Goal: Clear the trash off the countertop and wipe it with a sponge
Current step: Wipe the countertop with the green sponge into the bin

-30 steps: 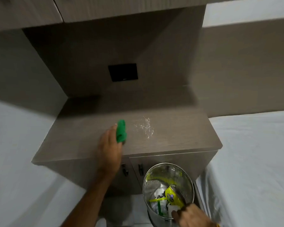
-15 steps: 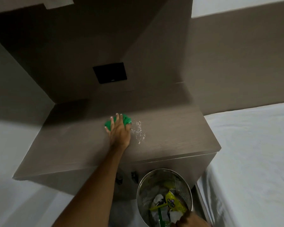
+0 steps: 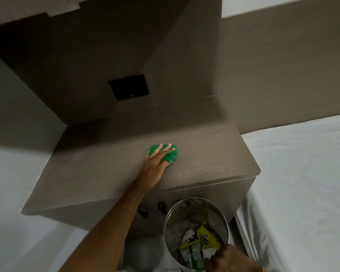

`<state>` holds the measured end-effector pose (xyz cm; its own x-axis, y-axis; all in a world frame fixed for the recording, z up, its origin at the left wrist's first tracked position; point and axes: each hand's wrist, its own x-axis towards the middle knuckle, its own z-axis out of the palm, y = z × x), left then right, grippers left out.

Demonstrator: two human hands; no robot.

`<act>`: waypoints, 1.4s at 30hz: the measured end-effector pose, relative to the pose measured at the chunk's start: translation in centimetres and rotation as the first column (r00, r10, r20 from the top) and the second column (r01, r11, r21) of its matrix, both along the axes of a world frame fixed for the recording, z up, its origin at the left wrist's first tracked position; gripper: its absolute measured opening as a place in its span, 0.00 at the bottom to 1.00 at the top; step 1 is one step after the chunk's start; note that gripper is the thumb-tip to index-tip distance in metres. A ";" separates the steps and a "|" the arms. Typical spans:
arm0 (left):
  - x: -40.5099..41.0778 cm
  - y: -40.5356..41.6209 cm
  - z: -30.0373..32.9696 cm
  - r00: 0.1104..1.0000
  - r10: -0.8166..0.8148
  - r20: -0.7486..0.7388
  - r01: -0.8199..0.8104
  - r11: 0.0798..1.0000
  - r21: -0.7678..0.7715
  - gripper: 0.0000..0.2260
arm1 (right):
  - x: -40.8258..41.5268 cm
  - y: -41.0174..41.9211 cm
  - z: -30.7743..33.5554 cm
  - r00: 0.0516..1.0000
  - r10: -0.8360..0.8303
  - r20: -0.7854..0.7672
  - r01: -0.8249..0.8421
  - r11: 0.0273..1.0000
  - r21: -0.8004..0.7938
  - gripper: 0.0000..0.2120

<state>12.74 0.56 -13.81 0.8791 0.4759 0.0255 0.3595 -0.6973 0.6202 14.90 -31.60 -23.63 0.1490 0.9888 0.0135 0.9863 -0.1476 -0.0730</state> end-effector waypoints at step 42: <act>-22.4 -20.2 -34.8 0.794 0.570 -0.211 -0.595 0.800 -0.077 0.22 | -5.5 -3.0 -30.5 0.957 0.279 0.086 -0.229 0.901 -0.368 0.29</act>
<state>-9.62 -19.64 -48.62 0.4179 0.8868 -0.1973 0.7778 -0.2371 0.5820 9.44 -34.57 -54.10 -0.0868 0.9371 -0.3381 0.9905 0.1175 0.0712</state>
